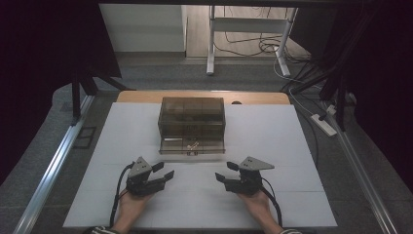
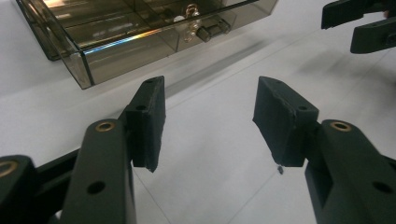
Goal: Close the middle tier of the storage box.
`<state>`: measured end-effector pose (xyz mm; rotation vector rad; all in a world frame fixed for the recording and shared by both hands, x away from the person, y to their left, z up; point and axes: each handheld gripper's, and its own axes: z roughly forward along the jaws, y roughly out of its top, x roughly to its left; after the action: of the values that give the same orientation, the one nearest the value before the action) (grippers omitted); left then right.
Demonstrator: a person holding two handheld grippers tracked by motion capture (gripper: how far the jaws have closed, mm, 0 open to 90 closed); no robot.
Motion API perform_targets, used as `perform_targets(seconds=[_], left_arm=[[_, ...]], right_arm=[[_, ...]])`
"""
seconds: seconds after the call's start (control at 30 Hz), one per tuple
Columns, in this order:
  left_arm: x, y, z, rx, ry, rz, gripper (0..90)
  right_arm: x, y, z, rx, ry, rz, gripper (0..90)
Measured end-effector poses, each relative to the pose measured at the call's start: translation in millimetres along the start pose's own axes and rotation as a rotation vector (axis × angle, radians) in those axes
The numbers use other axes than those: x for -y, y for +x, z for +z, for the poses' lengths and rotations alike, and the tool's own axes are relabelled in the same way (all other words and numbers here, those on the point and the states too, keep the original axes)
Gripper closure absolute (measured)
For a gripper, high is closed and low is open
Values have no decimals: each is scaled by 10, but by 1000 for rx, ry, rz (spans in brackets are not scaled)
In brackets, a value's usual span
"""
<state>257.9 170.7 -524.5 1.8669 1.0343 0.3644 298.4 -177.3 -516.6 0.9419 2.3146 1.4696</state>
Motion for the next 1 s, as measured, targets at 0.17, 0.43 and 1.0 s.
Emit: perform_targets(seconds=[0.17,0.43,1.0], left_arm=[[-59,7,17,-18,34,9,468],[-135,24,40,-21,91,0,500],[-282,189,181,-89,216,-25,741]], right_arm=[[-47,-13,50,-4,38,-14,423],[-104,-62,139,-12,114,-14,528],[-287,-308,319,-8,237,-2,880]])
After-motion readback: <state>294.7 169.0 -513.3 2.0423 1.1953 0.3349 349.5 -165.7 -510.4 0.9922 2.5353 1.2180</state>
